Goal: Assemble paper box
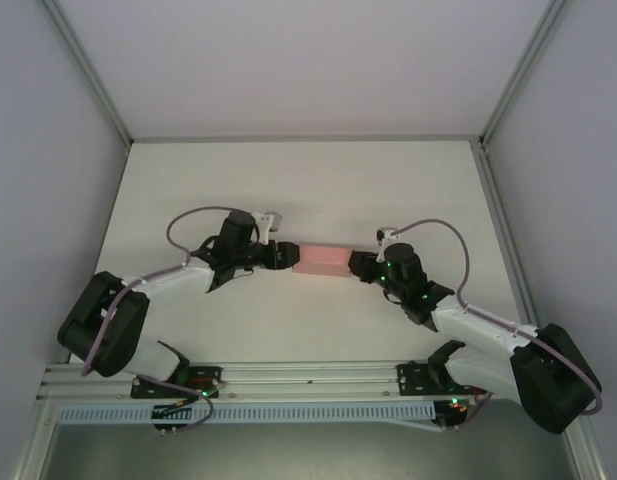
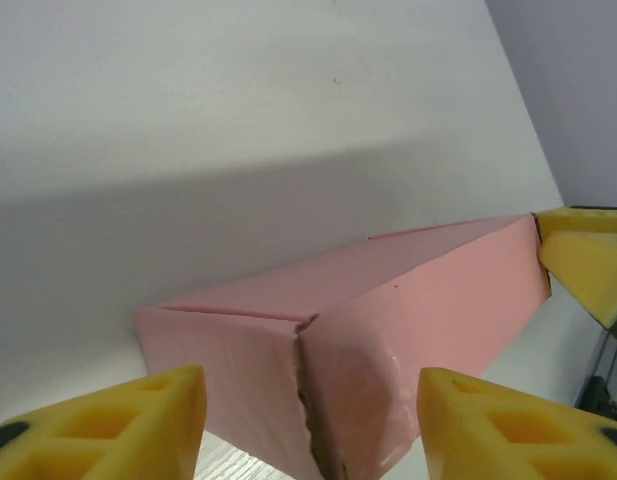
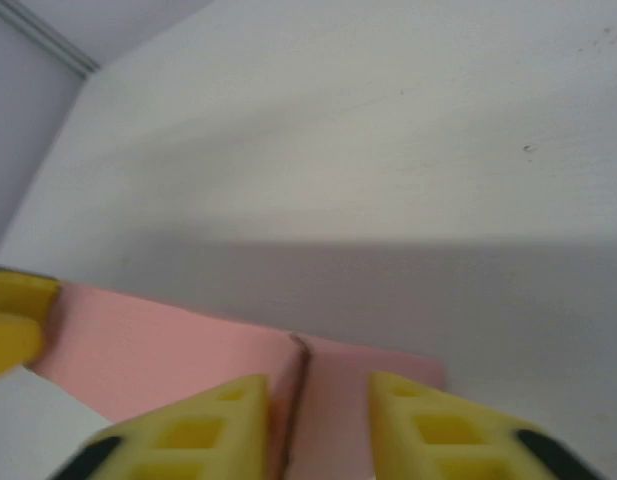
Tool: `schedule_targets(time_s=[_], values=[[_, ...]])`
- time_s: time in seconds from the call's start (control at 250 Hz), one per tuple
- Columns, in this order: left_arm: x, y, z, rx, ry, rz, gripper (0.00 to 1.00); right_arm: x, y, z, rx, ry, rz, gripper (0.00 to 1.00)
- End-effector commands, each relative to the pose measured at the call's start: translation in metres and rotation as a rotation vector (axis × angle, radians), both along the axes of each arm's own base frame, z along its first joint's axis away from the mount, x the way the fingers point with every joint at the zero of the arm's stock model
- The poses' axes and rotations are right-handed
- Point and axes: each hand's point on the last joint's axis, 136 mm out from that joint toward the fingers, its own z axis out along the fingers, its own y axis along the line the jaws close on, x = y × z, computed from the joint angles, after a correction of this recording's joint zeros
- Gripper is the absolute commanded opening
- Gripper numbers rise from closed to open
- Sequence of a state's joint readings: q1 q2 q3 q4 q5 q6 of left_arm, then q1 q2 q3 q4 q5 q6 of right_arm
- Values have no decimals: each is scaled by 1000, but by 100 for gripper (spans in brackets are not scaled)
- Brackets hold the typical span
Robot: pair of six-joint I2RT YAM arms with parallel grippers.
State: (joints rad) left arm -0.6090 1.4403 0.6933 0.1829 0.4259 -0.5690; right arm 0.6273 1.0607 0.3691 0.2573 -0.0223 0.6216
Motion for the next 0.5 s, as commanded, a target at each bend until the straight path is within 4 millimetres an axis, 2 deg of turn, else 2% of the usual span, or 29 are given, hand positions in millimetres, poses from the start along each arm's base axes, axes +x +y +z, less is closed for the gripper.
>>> schedule_targets(time_s=[0.0, 0.06, 0.084, 0.1, 0.16, 0.208, 0.272, 0.323, 0.431, 0.495], values=[[10, -4, 19, 50, -34, -16, 67, -11, -13, -13, -96, 123, -28, 47], [20, -5, 35, 60, -77, -9, 81, -5, -13, 0, -110, 116, -41, 53], [23, -6, 42, 64, -94, -5, 96, 0, -12, 11, -115, 101, -45, 56], [25, -6, 47, 67, -106, -3, 99, 2, -12, 15, -123, 96, -47, 57], [34, -4, 64, 78, -152, 9, 100, 8, -11, 32, -149, 80, -49, 60], [40, -1, 74, 94, -175, 27, 100, 15, -13, 45, -168, 66, -60, 66], [49, 10, 86, 124, -197, 75, 100, 22, -15, 59, -202, 43, -52, 81], [55, 23, 93, 155, -208, 121, 100, 25, -8, 69, -234, 5, 19, 99], [64, 58, 101, 208, -228, 235, 100, 19, 19, 83, -320, -101, 298, 100], [66, 81, 102, 227, -227, 305, 100, 1, 40, 83, -370, -165, 558, 100]])
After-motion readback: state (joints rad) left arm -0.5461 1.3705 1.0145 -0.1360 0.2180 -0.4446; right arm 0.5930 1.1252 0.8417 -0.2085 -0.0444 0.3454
